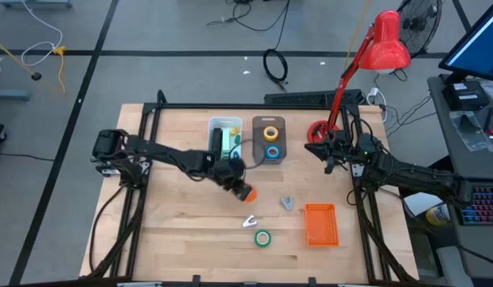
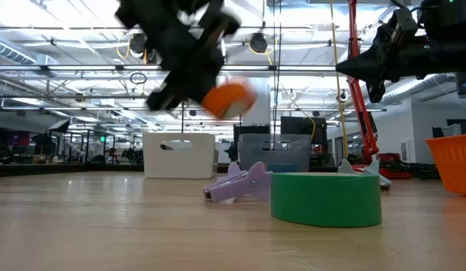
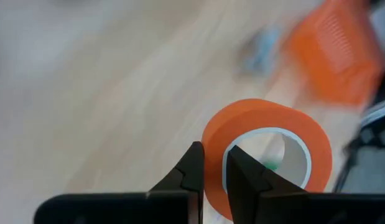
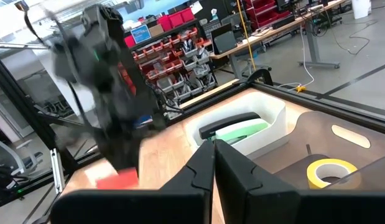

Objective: Pick and place Stapler, Stapler remover, tape
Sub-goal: Put the orange tape into the black bin

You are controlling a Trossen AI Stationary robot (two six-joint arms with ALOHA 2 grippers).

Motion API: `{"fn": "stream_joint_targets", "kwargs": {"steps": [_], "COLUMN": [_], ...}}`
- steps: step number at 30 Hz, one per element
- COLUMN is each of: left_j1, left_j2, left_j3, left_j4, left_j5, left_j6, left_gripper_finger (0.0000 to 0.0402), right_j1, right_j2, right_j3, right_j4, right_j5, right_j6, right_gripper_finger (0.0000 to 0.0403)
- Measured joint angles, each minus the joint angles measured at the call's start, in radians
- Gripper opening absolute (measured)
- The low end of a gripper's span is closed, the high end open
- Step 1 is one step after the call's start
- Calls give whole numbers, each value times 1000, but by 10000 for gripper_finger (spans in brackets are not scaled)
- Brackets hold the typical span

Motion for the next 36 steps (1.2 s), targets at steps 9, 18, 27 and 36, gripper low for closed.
{"fn": "stream_joint_targets", "kwargs": {"steps": [9,18,27,36], "left_j1": [136,339,386,384], "left_j2": [7,141,369,452], "left_j3": [355,496,668,689], "left_j4": [-37,-50,-231,-247], "left_j5": [-296,-247,-179,-159], "left_j6": [409,575,633,637], "left_gripper_finger": [36,36,36,36], "right_j1": [0,0,0,0], "right_j2": [0,0,0,0], "right_j3": [0,0,0,0], "right_j4": [1,1,-4,-14], "right_j5": [0,-2,0,1], "right_j6": [0,0,0,0], "right_gripper_finger": [4,4,4,4]}}
